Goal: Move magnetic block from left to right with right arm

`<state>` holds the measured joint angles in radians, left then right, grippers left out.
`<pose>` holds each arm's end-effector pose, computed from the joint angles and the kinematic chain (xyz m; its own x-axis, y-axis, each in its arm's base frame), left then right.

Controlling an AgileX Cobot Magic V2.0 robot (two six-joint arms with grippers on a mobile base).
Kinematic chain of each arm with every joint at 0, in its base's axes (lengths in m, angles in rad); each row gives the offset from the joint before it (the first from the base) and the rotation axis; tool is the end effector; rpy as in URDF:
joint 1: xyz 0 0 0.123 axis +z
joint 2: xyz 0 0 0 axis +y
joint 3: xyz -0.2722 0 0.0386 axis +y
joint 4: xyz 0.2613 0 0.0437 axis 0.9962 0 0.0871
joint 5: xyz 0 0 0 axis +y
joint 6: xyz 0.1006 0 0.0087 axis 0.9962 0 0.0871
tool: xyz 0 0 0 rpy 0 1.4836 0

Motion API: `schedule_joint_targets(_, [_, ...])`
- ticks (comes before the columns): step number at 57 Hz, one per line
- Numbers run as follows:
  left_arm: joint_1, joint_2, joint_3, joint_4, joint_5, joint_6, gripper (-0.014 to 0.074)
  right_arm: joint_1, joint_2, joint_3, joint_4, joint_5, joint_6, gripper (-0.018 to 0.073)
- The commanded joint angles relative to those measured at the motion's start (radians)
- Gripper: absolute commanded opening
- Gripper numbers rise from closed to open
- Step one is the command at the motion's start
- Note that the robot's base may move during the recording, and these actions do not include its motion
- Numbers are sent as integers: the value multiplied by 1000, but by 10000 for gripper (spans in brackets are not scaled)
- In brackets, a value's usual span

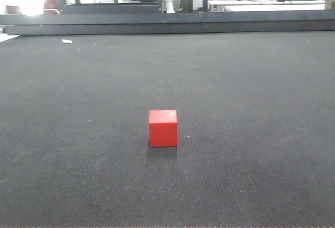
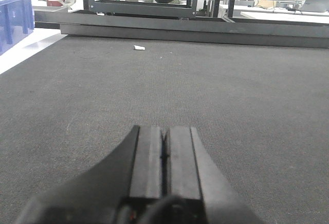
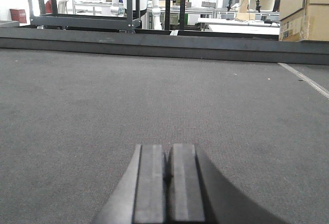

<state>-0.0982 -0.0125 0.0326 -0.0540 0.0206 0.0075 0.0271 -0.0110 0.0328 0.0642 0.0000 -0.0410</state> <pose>0.0899 -0.0090 0.2012 0.0416 -0.0508 -0.9978 0.1012 0.9938 -0.0464 0.0903 0.0025 0.2031 0.0647 0.0250 -0.9976 -0.0286 0.9993 0.0231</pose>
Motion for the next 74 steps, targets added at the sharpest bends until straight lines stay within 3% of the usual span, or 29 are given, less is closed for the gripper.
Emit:
schedule_joint_targets(1, [-5, -12, 8, -3, -83, -7, -126, -3, -21, -2, -4, -94, -6, 62])
schedule_joint_targets(24, [-5, -12, 8, -3, -83, -7, -126, -3, -21, -4, -4, -114, -5, 62])
schedule_joint_targets(30, [-5, -12, 8, -3, -83, -7, -126, -3, -19, -50, -4, -106, 60, 62])
schedule_joint_targets(49, [-5, -12, 8, -3, -83, -7, -126, -3, 172, -314, -18, 353, 87, 62])
schedule_joint_targets(74, [-5, -12, 8, -3, -83, -7, -126, 29, 645, -520, -22, 625, 108, 69])
